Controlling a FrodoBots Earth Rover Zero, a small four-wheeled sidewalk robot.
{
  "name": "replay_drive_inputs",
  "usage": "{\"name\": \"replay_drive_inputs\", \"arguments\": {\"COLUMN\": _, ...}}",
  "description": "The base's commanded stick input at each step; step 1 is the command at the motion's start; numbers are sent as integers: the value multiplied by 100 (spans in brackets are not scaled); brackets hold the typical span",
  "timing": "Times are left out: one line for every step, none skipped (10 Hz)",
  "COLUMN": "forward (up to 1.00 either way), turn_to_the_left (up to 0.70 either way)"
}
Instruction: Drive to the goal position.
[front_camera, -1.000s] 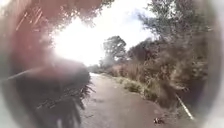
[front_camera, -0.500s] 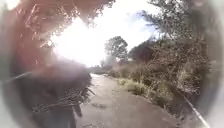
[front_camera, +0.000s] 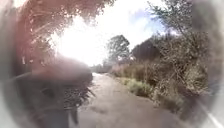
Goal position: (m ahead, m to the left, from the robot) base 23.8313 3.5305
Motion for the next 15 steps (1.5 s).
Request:
{"name": "replay_drive_inputs", "arguments": {"forward": 50, "turn_to_the_left": 2}}
{"name": "replay_drive_inputs", "arguments": {"forward": 50, "turn_to_the_left": 2}}
{"name": "replay_drive_inputs", "arguments": {"forward": 50, "turn_to_the_left": 2}}
{"name": "replay_drive_inputs", "arguments": {"forward": 50, "turn_to_the_left": 2}}
{"name": "replay_drive_inputs", "arguments": {"forward": 50, "turn_to_the_left": 2}}
{"name": "replay_drive_inputs", "arguments": {"forward": 50, "turn_to_the_left": 2}}
{"name": "replay_drive_inputs", "arguments": {"forward": 50, "turn_to_the_left": 2}}
{"name": "replay_drive_inputs", "arguments": {"forward": 50, "turn_to_the_left": 2}}
{"name": "replay_drive_inputs", "arguments": {"forward": 50, "turn_to_the_left": 2}}
{"name": "replay_drive_inputs", "arguments": {"forward": 50, "turn_to_the_left": 2}}
{"name": "replay_drive_inputs", "arguments": {"forward": 50, "turn_to_the_left": 2}}
{"name": "replay_drive_inputs", "arguments": {"forward": 50, "turn_to_the_left": 2}}
{"name": "replay_drive_inputs", "arguments": {"forward": 50, "turn_to_the_left": 2}}
{"name": "replay_drive_inputs", "arguments": {"forward": 50, "turn_to_the_left": 2}}
{"name": "replay_drive_inputs", "arguments": {"forward": 50, "turn_to_the_left": 2}}
